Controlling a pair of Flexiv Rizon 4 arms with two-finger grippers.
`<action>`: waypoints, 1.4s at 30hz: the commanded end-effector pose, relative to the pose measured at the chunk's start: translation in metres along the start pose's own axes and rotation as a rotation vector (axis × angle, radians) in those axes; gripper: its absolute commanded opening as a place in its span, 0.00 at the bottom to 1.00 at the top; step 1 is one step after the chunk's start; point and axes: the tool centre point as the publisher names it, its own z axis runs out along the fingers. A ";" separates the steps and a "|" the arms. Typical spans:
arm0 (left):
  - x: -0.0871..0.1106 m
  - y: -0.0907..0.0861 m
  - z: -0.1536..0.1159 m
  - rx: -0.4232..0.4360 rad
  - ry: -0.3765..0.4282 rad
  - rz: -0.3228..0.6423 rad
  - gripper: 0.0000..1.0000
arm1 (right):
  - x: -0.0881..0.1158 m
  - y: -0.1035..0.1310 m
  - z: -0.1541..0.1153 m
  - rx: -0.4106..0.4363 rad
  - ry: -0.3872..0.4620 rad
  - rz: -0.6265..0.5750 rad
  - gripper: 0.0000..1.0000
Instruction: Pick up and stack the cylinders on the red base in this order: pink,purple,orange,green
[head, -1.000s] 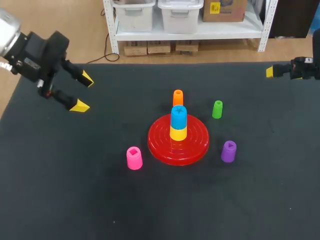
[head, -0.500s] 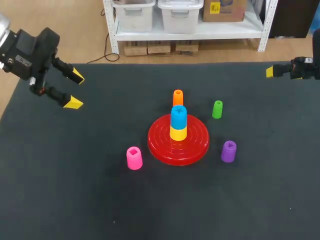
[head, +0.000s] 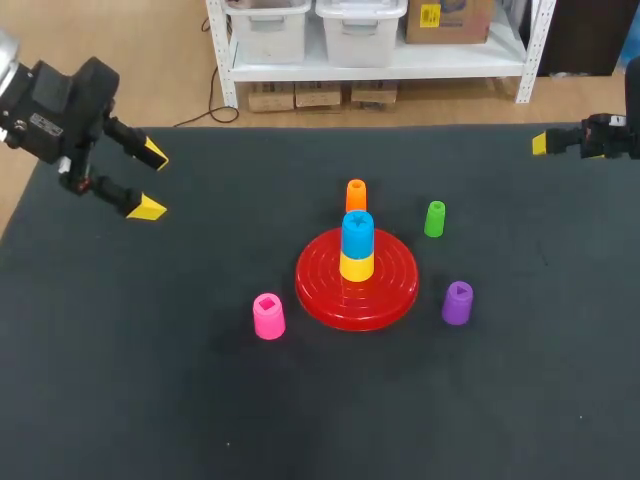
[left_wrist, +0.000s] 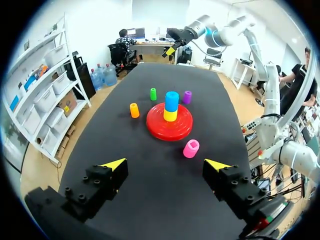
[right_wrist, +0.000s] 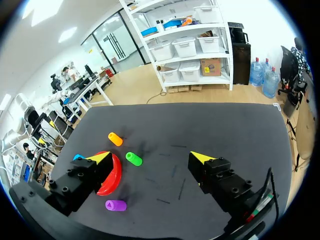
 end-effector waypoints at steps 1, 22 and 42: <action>0.001 0.000 0.000 -0.002 -0.002 0.001 1.00 | 0.000 0.000 0.000 -0.001 0.001 0.000 1.00; 0.001 0.000 0.000 -0.002 -0.002 0.001 1.00 | 0.011 0.213 0.053 -0.089 0.461 -0.734 1.00; 0.001 0.000 0.000 -0.002 -0.002 0.001 1.00 | 0.113 0.296 0.144 -0.171 0.794 -1.129 1.00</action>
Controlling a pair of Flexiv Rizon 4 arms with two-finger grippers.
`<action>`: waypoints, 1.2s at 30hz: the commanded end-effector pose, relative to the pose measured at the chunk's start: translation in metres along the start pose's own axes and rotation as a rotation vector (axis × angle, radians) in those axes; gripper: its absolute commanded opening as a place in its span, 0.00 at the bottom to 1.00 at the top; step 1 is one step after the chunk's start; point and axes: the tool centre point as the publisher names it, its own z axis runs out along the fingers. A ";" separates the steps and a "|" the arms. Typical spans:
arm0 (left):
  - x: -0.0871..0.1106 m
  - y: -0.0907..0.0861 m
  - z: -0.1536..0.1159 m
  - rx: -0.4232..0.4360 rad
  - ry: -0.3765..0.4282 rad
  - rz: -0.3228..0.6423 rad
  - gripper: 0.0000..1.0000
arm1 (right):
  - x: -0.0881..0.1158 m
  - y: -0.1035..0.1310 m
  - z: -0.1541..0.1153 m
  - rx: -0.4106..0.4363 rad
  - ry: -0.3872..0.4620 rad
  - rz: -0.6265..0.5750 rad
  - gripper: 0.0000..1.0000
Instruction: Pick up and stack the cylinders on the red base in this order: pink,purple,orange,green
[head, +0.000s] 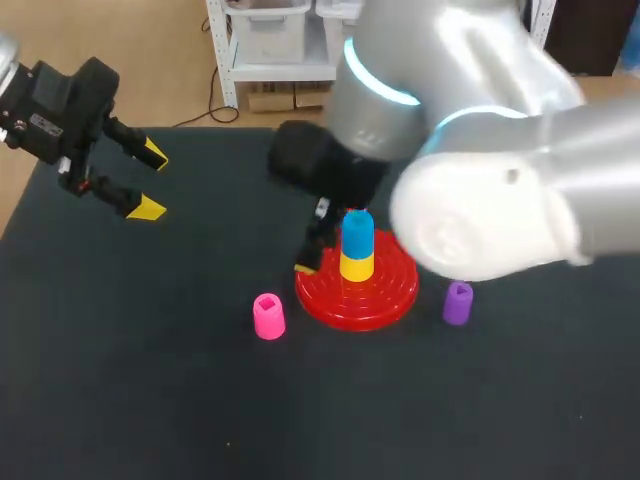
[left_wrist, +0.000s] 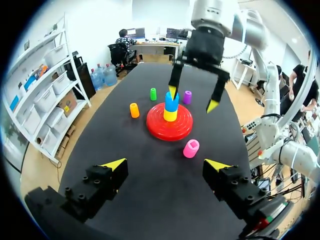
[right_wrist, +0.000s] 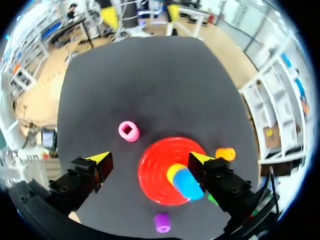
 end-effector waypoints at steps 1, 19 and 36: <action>0.001 0.000 0.000 -0.002 -0.002 0.002 1.00 | -0.017 -0.003 0.026 -0.059 0.187 -0.094 1.00; 0.001 0.000 0.000 -0.002 -0.002 0.002 1.00 | -0.016 0.042 0.057 -0.081 0.256 -0.205 1.00; 0.001 0.000 0.000 -0.002 -0.002 0.002 1.00 | -0.022 0.043 0.079 -0.067 0.291 -0.199 1.00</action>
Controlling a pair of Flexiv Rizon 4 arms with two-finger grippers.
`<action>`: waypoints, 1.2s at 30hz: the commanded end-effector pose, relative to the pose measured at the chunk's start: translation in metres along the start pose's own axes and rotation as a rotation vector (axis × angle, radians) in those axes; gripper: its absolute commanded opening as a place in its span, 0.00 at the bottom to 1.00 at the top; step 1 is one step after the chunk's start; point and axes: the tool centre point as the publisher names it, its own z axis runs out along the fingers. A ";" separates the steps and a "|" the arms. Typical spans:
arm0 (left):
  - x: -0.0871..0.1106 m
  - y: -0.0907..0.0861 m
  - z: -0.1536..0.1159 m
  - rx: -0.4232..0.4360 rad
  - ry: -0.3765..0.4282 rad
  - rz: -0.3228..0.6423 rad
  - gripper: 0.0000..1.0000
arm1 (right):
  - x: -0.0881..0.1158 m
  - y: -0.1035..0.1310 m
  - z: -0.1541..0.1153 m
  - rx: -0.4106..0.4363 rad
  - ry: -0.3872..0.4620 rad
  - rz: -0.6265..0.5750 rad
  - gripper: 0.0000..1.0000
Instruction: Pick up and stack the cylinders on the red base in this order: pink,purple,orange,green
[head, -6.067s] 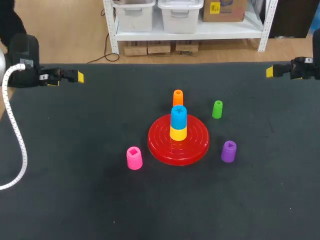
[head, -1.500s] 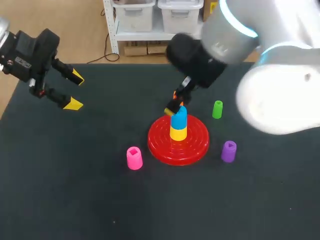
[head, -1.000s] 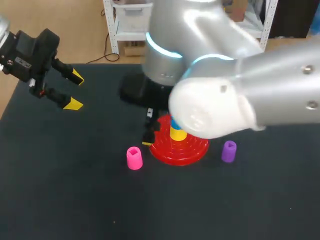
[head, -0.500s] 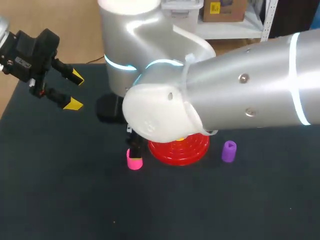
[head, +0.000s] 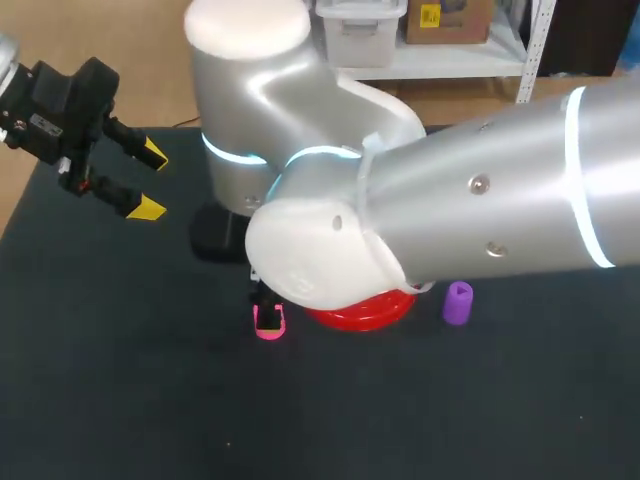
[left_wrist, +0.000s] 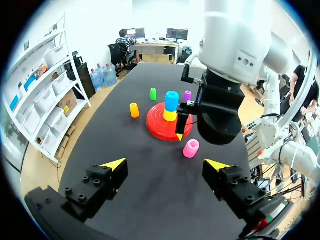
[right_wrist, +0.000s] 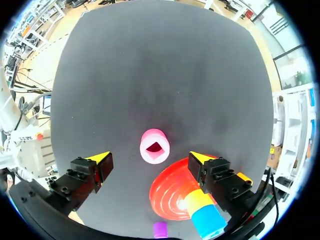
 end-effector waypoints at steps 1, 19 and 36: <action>0.001 0.000 0.000 -0.002 -0.002 0.002 1.00 | -0.005 -0.003 0.003 -0.005 0.011 0.002 1.00; 0.001 0.000 0.000 -0.002 -0.002 0.002 1.00 | -0.004 0.000 0.008 -0.029 0.028 0.010 0.65; 0.001 0.000 0.000 -0.002 -0.002 0.002 1.00 | -0.002 -0.001 0.001 -0.031 0.016 0.044 0.00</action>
